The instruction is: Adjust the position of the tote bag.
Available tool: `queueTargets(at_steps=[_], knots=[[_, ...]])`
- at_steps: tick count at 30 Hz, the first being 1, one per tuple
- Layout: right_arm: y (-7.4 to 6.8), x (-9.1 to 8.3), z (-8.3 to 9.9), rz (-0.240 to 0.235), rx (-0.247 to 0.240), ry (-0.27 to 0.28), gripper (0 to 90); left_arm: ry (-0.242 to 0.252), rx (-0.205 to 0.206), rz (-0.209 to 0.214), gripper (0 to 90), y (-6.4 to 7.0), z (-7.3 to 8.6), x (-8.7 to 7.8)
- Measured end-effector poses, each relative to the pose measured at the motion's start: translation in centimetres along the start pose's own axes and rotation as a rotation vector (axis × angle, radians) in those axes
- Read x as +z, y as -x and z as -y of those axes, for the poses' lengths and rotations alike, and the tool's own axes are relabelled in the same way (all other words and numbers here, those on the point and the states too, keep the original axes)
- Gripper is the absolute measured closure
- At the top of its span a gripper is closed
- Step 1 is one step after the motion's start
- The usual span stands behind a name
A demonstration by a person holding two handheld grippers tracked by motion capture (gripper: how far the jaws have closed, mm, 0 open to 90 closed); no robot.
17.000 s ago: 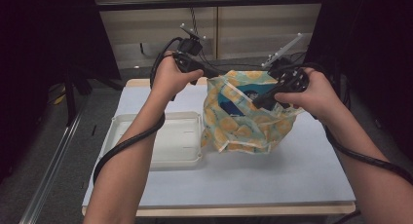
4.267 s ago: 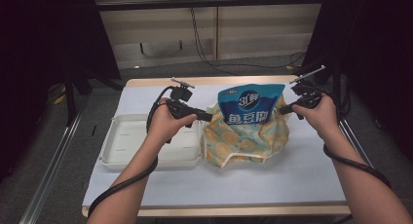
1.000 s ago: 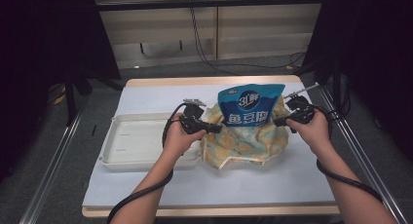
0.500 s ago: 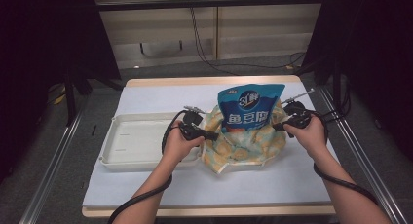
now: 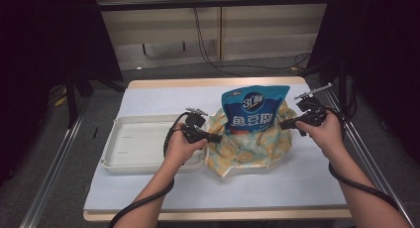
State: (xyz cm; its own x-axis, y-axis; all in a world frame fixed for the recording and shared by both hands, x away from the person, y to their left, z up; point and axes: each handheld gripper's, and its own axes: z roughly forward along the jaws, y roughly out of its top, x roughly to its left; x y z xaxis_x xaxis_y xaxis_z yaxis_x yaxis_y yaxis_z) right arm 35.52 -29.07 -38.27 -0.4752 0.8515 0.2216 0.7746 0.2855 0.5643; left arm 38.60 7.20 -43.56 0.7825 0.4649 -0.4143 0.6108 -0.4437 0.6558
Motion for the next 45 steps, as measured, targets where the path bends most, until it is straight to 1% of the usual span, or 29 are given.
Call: queueTargets(at_steps=[2, 7, 8, 12, 14, 15, 18, 20, 21, 22, 23, 24, 26, 30, 31, 32, 33, 34, 36, 39, 41, 42, 43, 44, 45], knots=[[-0.2, -0.2, -0.2, -0.006, -0.003, 0.006, 74.5, 0.003, 0.003, 0.004, 90.0, 0.0, -0.1, 0.0], [-0.5, -0.4, -0.3, -0.023, -0.014, 0.011, 66.4, 0.008, 0.003, 0.0, 90.0, 0.1, -0.2, -0.1], [-0.6, -0.3, -0.3, -0.022, -0.013, 0.014, 64.3, 0.009, 0.0, 0.002, 89.9, 0.1, -0.2, -0.1], [-0.8, 0.2, -0.1, -0.032, -0.009, 0.019, 61.4, 0.008, -0.001, -0.001, 90.0, 0.1, -0.2, 0.0], [-0.8, 0.6, -0.1, -0.038, -0.012, 0.013, 60.4, 0.007, 0.005, 0.001, 89.9, 0.1, -0.2, 0.0], [-0.9, 0.8, 0.0, -0.036, -0.004, 0.01, 60.9, 0.008, 0.004, 0.004, 89.9, 0.1, -0.2, 0.0], [-1.0, 1.5, 0.1, -0.035, -0.014, -0.003, 66.0, 0.014, 0.003, 0.008, 89.9, 0.1, -0.2, 0.1], [-1.0, 2.0, 0.3, -0.061, -0.015, 0.001, 75.0, 0.015, -0.001, 0.006, 89.9, 0.2, -0.1, 0.2], [-1.1, 2.2, 0.4, -0.062, -0.014, 0.002, 79.0, 0.019, -0.003, 0.012, 89.9, 0.1, -0.1, 0.2], [-1.0, 2.4, 0.5, -0.064, -0.016, 0.001, 83.2, 0.012, 0.005, 0.007, 89.9, 0.1, 0.0, 0.3], [-1.0, 2.6, 0.7, -0.06, -0.018, -0.003, 88.3, 0.012, 0.003, 0.003, 90.0, 0.1, 0.0, 0.3], [-1.0, 2.8, 0.8, -0.061, -0.014, 0.0, 90.0, 0.007, -0.001, -0.003, 90.0, 0.1, 0.1, 0.4], [-0.7, 3.1, 1.1, -0.062, -0.007, 0.009, 90.0, 0.001, 0.001, -0.007, 90.0, 0.0, 0.2, 0.4], [-0.2, 3.7, 1.8, -0.053, 0.017, -0.001, 90.0, -0.005, -0.004, -0.002, 90.0, -0.1, 0.4, 0.8], [-0.1, 3.8, 2.0, -0.053, 0.02, -0.004, 90.0, -0.009, -0.006, -0.013, 90.0, -0.1, 0.4, 0.8], [0.0, 3.8, 2.2, -0.048, 0.025, -0.005, 90.0, -0.006, -0.009, -0.009, 90.0, -0.1, 0.5, 0.8], [0.1, 3.9, 2.4, -0.051, 0.026, -0.008, 90.0, -0.01, -0.008, -0.014, 90.0, -0.1, 0.5, 0.8], [0.2, 3.9, 2.6, -0.047, 0.024, -0.008, 90.0, -0.01, -0.012, -0.014, 90.0, -0.1, 0.5, 0.9], [0.4, 4.0, 2.9, -0.039, 0.03, -0.011, 90.0, -0.015, -0.007, -0.012, 90.0, -0.1, 0.6, 0.9], [0.7, 4.0, 3.4, -0.03, 0.032, -0.02, 90.0, -0.022, -0.012, -0.023, 89.9, 0.0, 0.8, 0.9], [1.0, 4.0, 3.7, -0.021, 0.033, -0.024, 90.0, -0.03, 0.0, -0.023, 89.9, -0.1, 0.9, 1.0], [1.0, 4.1, 3.8, -0.019, 0.037, -0.033, 90.0, -0.028, -0.008, -0.017, 89.9, 0.0, 1.0, 1.0], [1.2, 4.1, 3.9, -0.02, 0.034, -0.032, 90.0, -0.029, -0.003, -0.015, 89.8, -0.1, 1.1, 1.0], [1.3, 4.2, 4.1, -0.023, 0.037, -0.029, 90.0, -0.036, -0.007, -0.023, 89.8, -0.1, 1.2, 1.0], [1.3, 4.2, 4.3, -0.017, 0.043, -0.031, 90.0, -0.041, -0.005, -0.018, 89.8, -0.1, 1.2, 1.0]])
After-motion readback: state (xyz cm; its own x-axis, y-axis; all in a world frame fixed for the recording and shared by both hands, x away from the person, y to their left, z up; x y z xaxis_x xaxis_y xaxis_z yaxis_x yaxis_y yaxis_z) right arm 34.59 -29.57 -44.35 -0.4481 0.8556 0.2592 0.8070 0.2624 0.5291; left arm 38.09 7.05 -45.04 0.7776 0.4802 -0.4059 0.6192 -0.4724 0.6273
